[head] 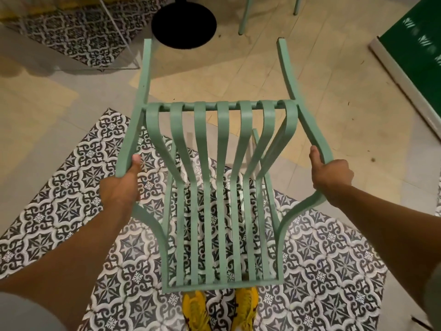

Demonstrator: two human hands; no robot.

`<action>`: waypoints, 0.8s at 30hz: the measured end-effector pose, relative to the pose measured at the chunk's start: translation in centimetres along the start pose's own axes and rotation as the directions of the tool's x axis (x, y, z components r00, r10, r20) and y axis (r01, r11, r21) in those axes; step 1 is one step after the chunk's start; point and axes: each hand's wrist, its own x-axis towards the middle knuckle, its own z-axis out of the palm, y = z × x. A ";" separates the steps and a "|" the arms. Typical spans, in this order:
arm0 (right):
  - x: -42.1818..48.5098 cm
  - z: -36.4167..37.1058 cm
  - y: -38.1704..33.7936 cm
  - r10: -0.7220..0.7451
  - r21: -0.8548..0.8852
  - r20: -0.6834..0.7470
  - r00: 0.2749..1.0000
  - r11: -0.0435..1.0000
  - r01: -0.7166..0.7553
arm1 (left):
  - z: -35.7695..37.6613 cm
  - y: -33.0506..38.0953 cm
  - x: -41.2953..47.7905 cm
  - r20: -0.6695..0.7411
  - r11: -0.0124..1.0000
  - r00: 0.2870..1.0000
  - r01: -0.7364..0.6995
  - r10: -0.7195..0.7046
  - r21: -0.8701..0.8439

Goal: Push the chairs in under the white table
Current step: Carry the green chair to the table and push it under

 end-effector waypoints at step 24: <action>-6.9 -5.2 0.9 -0.083 0.376 0.141 0.986 0.926 0.025 | -6.3 9.2 1.1 0.013 0.988 0.993 0.115 -0.117 0.107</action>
